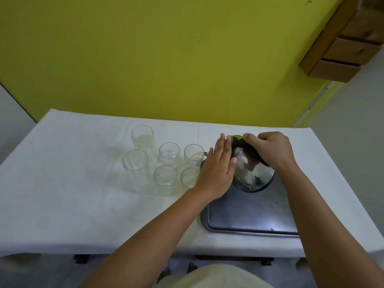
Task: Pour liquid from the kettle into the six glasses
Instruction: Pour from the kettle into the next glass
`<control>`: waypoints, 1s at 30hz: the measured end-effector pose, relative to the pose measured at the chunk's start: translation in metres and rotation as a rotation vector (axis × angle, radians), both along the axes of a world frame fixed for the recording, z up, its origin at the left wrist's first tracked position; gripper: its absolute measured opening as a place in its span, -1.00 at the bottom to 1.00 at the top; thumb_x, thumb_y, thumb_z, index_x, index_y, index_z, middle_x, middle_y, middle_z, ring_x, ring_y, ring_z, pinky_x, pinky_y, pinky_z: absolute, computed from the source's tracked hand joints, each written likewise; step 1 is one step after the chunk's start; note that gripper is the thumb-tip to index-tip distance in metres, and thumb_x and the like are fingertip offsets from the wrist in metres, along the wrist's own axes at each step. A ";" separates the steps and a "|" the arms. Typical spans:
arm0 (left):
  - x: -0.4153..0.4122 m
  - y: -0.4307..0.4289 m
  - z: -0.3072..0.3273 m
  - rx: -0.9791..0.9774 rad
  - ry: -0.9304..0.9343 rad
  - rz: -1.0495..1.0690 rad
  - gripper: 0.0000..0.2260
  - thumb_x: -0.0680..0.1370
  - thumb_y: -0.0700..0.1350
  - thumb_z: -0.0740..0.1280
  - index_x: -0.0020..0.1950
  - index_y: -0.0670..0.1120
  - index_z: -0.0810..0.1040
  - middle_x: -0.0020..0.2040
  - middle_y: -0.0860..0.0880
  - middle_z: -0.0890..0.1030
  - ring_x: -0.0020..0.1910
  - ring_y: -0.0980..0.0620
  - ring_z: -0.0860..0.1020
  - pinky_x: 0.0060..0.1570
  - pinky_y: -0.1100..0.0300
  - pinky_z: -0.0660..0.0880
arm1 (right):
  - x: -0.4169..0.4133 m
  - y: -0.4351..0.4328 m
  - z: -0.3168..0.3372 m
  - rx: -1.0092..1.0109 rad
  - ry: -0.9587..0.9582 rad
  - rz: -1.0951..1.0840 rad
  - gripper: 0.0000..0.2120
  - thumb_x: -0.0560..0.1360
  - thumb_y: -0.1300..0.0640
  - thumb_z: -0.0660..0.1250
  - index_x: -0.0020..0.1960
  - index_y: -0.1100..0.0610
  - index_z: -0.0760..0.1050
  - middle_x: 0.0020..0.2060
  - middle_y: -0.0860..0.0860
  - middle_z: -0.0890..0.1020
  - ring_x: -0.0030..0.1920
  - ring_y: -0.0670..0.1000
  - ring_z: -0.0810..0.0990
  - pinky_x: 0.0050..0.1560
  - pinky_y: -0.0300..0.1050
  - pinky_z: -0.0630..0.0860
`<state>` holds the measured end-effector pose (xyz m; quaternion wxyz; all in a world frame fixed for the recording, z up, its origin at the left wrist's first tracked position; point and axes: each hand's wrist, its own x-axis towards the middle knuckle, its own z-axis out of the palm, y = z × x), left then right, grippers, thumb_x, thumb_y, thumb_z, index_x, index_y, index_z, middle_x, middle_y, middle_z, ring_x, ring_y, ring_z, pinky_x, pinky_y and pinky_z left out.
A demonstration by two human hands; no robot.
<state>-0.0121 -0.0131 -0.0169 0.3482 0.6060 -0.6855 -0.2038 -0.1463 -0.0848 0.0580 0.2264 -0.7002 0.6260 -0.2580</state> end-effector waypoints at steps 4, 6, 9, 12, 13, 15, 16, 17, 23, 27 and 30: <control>-0.002 0.000 -0.004 -0.016 0.011 0.012 -0.45 0.58 0.09 -0.15 0.51 -0.09 -0.17 0.55 -0.07 -0.16 0.51 0.08 -0.18 0.45 0.14 -0.19 | 0.002 0.000 0.003 0.003 0.021 0.020 -0.46 0.44 -0.14 0.35 -0.50 0.14 0.21 -0.73 -0.03 0.23 -0.48 0.04 0.24 -0.42 -0.08 0.16; -0.003 0.000 -0.005 -0.025 0.017 0.018 -0.44 0.57 0.11 -0.17 0.52 -0.09 -0.16 0.55 -0.07 -0.16 0.50 0.09 -0.18 0.45 0.14 -0.18 | 0.001 0.000 0.005 0.003 0.028 0.028 -0.46 0.45 -0.14 0.34 -0.49 0.16 0.22 -0.75 -0.04 0.26 -0.49 0.03 0.24 -0.43 -0.09 0.16; -0.005 -0.001 -0.006 -0.040 0.039 0.037 -0.47 0.60 0.08 -0.14 0.52 -0.09 -0.15 0.55 -0.07 -0.15 0.49 0.12 -0.19 0.45 0.14 -0.18 | 0.002 -0.001 0.007 -0.002 0.037 0.036 -0.48 0.45 -0.14 0.33 -0.47 0.18 0.25 -0.76 -0.05 0.28 -0.49 0.02 0.25 -0.43 -0.10 0.16; -0.007 0.000 -0.005 -0.059 0.058 0.057 -0.49 0.62 0.02 -0.07 0.52 -0.10 -0.14 0.55 -0.07 -0.14 0.49 0.13 -0.19 0.45 0.14 -0.18 | 0.003 -0.001 0.009 -0.007 0.051 0.045 -0.48 0.46 -0.14 0.32 -0.47 0.18 0.26 -0.77 -0.06 0.28 -0.51 0.00 0.25 -0.45 -0.10 0.15; -0.007 0.000 -0.005 -0.066 0.060 0.063 -0.49 0.62 0.02 -0.07 0.51 -0.10 -0.15 0.55 -0.07 -0.15 0.49 0.14 -0.20 0.45 0.14 -0.18 | 0.003 -0.002 0.009 -0.010 0.052 0.048 -0.48 0.46 -0.14 0.32 -0.46 0.18 0.26 -0.77 -0.06 0.28 -0.51 0.01 0.24 -0.45 -0.10 0.14; -0.007 0.000 -0.005 -0.079 0.061 0.072 -0.49 0.62 0.04 -0.08 0.51 -0.09 -0.16 0.55 -0.07 -0.15 0.49 0.14 -0.20 0.45 0.14 -0.18 | 0.004 -0.003 0.010 -0.021 0.053 0.053 -0.47 0.46 -0.14 0.33 -0.47 0.18 0.25 -0.77 -0.05 0.27 -0.51 0.02 0.24 -0.45 -0.10 0.14; -0.007 0.000 -0.005 -0.083 0.061 0.076 -0.48 0.61 0.06 -0.10 0.51 -0.09 -0.17 0.55 -0.07 -0.15 0.49 0.14 -0.20 0.45 0.13 -0.17 | 0.004 -0.004 0.010 -0.021 0.054 0.053 -0.48 0.46 -0.14 0.33 -0.47 0.19 0.27 -0.77 -0.05 0.27 -0.51 0.02 0.24 -0.45 -0.10 0.14; -0.007 -0.001 -0.005 -0.085 0.060 0.079 -0.47 0.60 0.07 -0.11 0.51 -0.08 -0.18 0.55 -0.06 -0.15 0.49 0.14 -0.21 0.46 0.13 -0.17 | 0.004 -0.005 0.010 -0.021 0.056 0.053 -0.48 0.46 -0.14 0.33 -0.46 0.21 0.30 -0.77 -0.05 0.27 -0.51 0.02 0.25 -0.45 -0.10 0.15; -0.007 -0.002 -0.005 -0.079 0.065 0.085 -0.49 0.63 -0.01 -0.04 0.51 -0.11 -0.15 0.55 -0.08 -0.15 0.50 0.10 -0.18 0.47 0.08 -0.15 | 0.006 -0.008 0.009 -0.052 0.078 0.070 -0.46 0.46 -0.14 0.33 -0.36 0.36 0.45 -0.72 -0.03 0.32 -0.50 0.02 0.28 -0.46 -0.11 0.17; -0.006 -0.003 -0.006 -0.080 0.062 0.087 -0.47 0.61 0.07 -0.10 0.51 -0.09 -0.17 0.55 -0.07 -0.15 0.50 0.11 -0.20 0.46 0.12 -0.17 | 0.007 -0.010 0.009 -0.072 0.080 0.077 -0.45 0.45 -0.14 0.34 -0.34 0.39 0.48 -0.70 -0.03 0.32 -0.50 0.03 0.28 -0.46 -0.12 0.17; -0.007 -0.004 -0.006 -0.076 0.053 0.089 -0.47 0.61 0.08 -0.11 0.51 -0.10 -0.16 0.55 -0.07 -0.15 0.50 0.11 -0.19 0.46 0.12 -0.17 | 0.006 -0.011 0.008 -0.062 0.072 0.076 -0.46 0.45 -0.14 0.34 -0.38 0.35 0.45 -0.73 -0.05 0.31 -0.50 0.03 0.29 -0.46 -0.12 0.18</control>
